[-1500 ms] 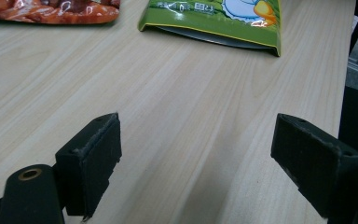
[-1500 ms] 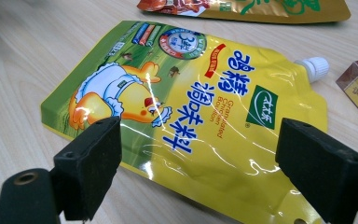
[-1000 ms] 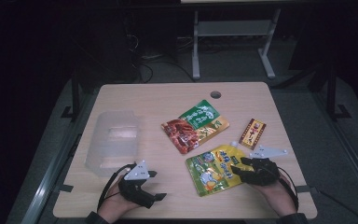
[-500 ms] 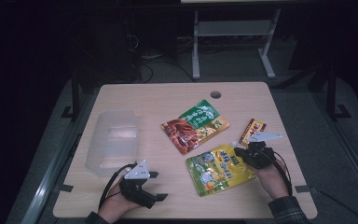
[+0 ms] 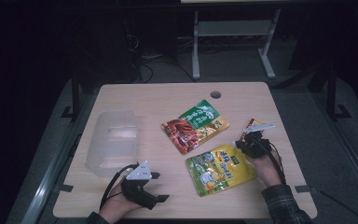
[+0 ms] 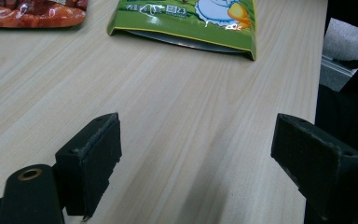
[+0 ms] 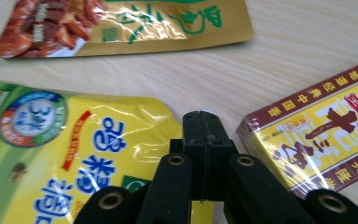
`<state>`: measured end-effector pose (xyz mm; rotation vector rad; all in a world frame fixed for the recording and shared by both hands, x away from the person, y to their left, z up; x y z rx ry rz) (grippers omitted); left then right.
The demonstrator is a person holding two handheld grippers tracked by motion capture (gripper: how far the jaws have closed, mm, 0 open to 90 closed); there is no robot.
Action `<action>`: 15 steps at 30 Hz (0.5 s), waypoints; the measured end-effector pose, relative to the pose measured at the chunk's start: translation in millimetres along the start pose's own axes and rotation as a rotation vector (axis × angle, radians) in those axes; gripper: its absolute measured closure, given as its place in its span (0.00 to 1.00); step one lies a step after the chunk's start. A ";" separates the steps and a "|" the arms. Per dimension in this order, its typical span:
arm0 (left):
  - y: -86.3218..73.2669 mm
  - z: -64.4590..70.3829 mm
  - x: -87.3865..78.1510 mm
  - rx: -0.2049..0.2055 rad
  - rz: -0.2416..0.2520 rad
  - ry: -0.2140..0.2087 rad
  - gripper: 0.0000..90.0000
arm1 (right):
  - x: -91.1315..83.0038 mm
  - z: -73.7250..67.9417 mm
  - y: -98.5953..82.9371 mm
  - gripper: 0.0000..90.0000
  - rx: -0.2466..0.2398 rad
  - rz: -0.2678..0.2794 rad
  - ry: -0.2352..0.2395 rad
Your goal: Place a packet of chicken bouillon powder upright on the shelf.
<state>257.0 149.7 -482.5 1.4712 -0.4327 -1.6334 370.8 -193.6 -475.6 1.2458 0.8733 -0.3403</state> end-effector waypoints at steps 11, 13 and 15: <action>0.9 -0.2 -1.1 0.002 0.009 0.007 0.17 | 19.7 8.2 -3.6 1.00 0.024 -0.058 -0.017; 0.9 -0.3 -1.0 0.001 0.009 0.006 0.17 | 22.1 8.3 -3.9 1.00 0.024 -0.063 -0.019; 0.8 -0.1 -0.7 0.001 0.008 0.005 0.17 | 24.6 8.4 -3.3 1.00 0.022 -0.063 -0.023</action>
Point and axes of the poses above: each handheld gripper's, and its own axes: x roughly forward along the jaws, y roughly out of its top, z roughly to its right, the point moved 5 cm from there along x, roughly forward along the jaws, and after that the axes turned 9 degrees about -y, right-handed, at the moved point
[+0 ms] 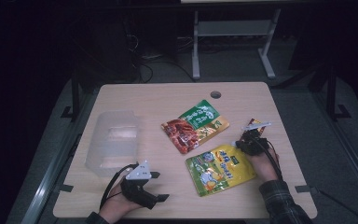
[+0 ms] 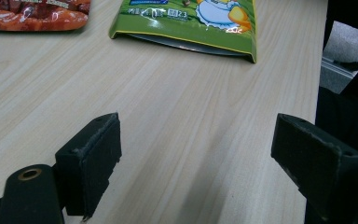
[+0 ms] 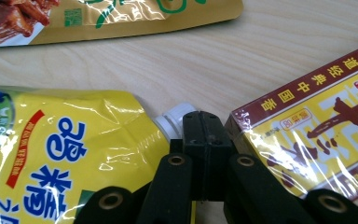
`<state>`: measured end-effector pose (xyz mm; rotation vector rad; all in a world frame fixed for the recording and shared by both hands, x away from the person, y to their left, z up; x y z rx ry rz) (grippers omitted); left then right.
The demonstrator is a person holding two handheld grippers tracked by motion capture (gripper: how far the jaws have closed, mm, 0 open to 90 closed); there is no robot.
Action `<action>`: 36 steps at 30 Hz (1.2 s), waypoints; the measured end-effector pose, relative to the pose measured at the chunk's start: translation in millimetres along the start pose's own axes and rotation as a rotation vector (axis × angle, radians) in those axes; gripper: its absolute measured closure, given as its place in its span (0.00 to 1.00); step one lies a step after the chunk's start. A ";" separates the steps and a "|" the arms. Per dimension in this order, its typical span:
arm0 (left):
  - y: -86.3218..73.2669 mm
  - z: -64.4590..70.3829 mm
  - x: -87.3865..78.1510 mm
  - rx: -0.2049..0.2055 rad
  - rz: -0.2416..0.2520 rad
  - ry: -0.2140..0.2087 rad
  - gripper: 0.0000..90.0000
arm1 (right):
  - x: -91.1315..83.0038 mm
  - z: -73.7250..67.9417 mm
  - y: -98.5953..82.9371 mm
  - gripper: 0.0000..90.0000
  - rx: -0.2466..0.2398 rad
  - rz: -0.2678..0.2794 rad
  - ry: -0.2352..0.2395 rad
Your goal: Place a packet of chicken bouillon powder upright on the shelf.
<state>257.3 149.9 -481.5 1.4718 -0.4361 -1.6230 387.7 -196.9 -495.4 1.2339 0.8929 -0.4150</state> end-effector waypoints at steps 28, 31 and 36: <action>1.1 1.1 1.6 -0.006 0.004 -0.016 0.17 | 24.2 -31.3 29.0 1.00 -0.074 -0.003 0.054; 2.1 1.4 1.9 -0.007 0.014 -0.023 0.16 | 26.6 -30.5 32.2 1.00 -0.069 -0.006 0.049; 2.7 1.7 3.4 -0.006 0.011 -0.028 0.16 | 32.4 -32.1 41.8 1.00 -0.053 0.008 0.049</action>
Point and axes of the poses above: each handheld gripper's, and its own axes: x roughly forward along the jaws, y roughly out of its top, z roughly to its right, the point moved 5 cm from there along x, roughly forward along the jaws, and after that the axes turned 9 degrees about -y, right-handed, at the moved point
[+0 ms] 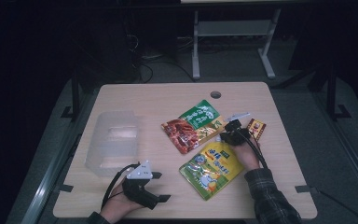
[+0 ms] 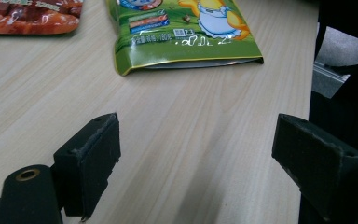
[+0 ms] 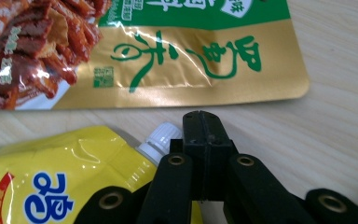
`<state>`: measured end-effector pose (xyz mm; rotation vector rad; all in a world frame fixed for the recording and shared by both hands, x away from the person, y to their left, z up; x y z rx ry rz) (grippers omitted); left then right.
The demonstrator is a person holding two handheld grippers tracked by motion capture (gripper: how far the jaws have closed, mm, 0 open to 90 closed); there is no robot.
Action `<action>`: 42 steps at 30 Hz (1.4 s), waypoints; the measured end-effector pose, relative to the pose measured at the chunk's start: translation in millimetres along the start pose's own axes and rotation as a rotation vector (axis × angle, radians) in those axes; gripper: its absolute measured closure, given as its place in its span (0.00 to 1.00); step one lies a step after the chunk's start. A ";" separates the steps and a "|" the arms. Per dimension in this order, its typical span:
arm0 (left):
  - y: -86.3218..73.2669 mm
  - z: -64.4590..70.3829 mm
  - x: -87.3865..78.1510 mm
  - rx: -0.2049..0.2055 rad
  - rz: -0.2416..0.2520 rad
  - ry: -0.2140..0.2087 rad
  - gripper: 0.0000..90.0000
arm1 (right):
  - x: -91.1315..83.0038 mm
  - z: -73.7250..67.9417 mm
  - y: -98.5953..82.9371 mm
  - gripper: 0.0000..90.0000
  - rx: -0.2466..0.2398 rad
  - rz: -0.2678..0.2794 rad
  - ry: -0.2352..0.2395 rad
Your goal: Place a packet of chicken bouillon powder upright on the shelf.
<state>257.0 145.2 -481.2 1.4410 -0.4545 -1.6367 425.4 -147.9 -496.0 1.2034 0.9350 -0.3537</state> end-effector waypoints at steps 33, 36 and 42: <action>5.9 0.7 5.6 0.005 -0.001 0.027 0.16 | -10.1 -67.4 10.0 1.00 -0.219 0.041 0.164; 11.2 -2.3 8.5 -0.008 -0.007 0.044 0.16 | -26.5 -60.3 5.5 1.00 -0.212 0.056 0.165; 24.0 -5.7 13.3 -0.025 -0.004 0.079 0.16 | -59.7 -48.6 -16.1 1.00 -0.197 0.074 0.173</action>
Point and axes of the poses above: each handheld gripper's, and its own axes: x roughly forward along the jaws, y roughly out of its top, z roughly to its right, the point moved 5 cm from there along x, roughly forward along the jaws, and after that the axes turned 9 degrees about -y, right-handed, at the moved point
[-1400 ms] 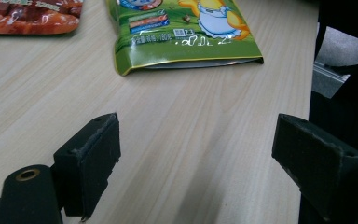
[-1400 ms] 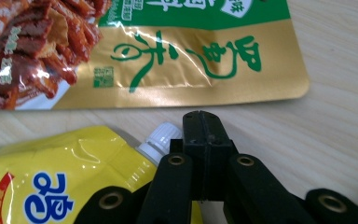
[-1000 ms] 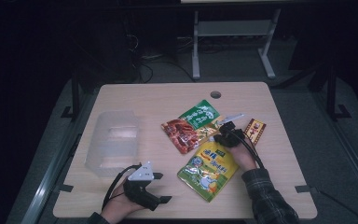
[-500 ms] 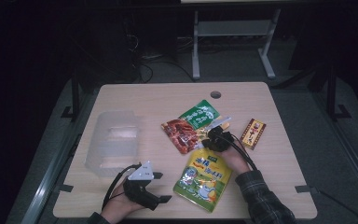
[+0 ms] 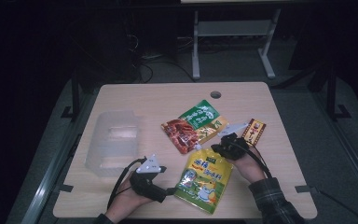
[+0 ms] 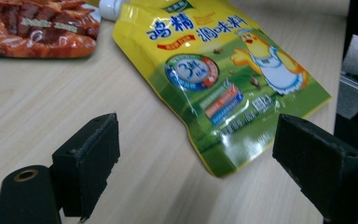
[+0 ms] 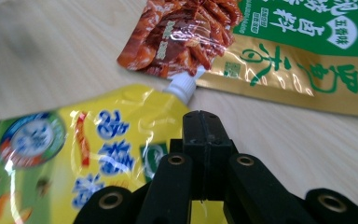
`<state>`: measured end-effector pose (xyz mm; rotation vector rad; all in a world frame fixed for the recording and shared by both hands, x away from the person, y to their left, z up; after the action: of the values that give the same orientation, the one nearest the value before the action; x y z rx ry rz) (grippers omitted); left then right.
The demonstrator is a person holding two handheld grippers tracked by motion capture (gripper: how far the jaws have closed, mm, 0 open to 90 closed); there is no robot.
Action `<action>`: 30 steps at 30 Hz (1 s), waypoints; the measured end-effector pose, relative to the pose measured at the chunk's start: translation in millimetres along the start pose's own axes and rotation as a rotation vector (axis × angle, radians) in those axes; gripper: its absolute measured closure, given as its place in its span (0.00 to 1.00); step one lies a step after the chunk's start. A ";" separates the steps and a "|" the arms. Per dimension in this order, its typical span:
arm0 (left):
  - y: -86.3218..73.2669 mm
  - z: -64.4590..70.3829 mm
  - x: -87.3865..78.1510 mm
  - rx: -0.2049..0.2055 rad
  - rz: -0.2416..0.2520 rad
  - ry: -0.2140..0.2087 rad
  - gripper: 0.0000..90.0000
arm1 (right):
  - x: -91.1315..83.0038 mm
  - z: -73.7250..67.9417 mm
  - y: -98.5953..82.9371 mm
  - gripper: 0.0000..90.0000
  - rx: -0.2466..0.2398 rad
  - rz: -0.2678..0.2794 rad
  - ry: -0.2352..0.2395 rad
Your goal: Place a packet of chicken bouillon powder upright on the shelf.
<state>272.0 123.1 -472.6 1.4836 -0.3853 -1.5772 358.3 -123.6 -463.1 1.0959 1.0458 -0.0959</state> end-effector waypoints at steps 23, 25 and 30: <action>38.0 -13.9 57.2 -0.047 -0.059 -0.001 0.15 | -58.9 -2.6 -74.7 0.43 0.064 0.035 -0.030; 38.7 -14.6 63.5 -0.056 -0.061 -0.004 0.15 | -61.1 -5.7 -79.3 0.42 0.067 0.031 -0.018; 40.5 -20.8 76.9 -0.079 -0.070 0.005 0.15 | -61.9 -12.7 -85.0 0.41 0.060 0.017 0.002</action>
<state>317.2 49.5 -495.3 1.4545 -0.2676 -1.6250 270.8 -182.0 -476.3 1.1596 1.0407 -0.1129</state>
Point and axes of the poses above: each handheld gripper's, and its own axes: x roughly forward along the jaws, y roughly out of its top, z roughly to its right, the point moved 5 cm from there along x, roughly forward along the jaws, and after that the axes turned 9 degrees about -y, right-handed, at the moved point
